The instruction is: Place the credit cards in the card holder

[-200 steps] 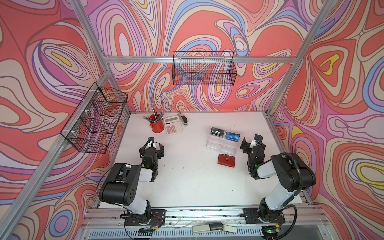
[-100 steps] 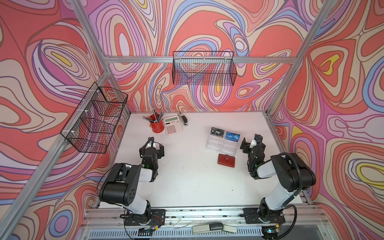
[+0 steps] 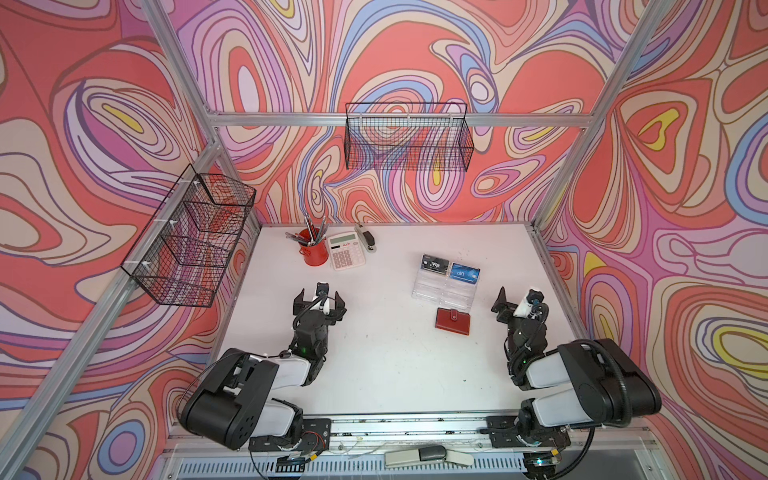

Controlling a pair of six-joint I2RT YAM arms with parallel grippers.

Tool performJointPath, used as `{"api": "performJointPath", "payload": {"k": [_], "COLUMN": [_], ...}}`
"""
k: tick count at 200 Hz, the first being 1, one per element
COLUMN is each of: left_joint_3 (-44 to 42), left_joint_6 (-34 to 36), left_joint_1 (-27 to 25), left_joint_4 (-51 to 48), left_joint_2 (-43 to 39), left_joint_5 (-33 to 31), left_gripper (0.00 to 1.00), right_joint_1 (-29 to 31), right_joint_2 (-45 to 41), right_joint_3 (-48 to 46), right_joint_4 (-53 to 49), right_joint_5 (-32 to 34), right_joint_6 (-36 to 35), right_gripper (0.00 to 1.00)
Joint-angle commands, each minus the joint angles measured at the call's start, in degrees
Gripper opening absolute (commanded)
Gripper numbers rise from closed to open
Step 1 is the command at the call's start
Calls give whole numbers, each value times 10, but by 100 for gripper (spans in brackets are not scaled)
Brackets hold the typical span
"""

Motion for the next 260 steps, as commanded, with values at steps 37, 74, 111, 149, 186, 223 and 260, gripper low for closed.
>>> {"api": "performJointPath", "payload": {"k": [37, 74, 111, 149, 186, 223, 260], "left_joint_3": [307, 379, 248, 152, 99, 71, 36], "left_joint_6": [-252, -331, -361, -543, -545, -608, -609], "left_joint_1": [-20, -21, -21, -20, -20, -20, -21], "left_joint_4": [-700, -855, -757, -852, -873, -880, -754], "left_joint_2": [-127, -167, -322, -490, -571, -573, -494], "left_joint_5": [11, 184, 295, 117, 148, 187, 331], "left_gripper": [100, 100, 100, 100, 100, 98, 88], "right_joint_1": [-1, -1, -1, -1, -1, 0, 0], "right_joint_2": [-269, -304, -378, -327, -290, -291, -224], "right_joint_3": [209, 315, 254, 253, 187, 142, 132], "right_joint_4": [-666, -909, -861, -896, -817, -792, -729], "right_joint_5": [29, -7, -164, -195, -335, -366, -427], "right_joint_6": [253, 304, 292, 303, 307, 303, 307], "right_gripper": [98, 98, 98, 98, 94, 86, 81]}}
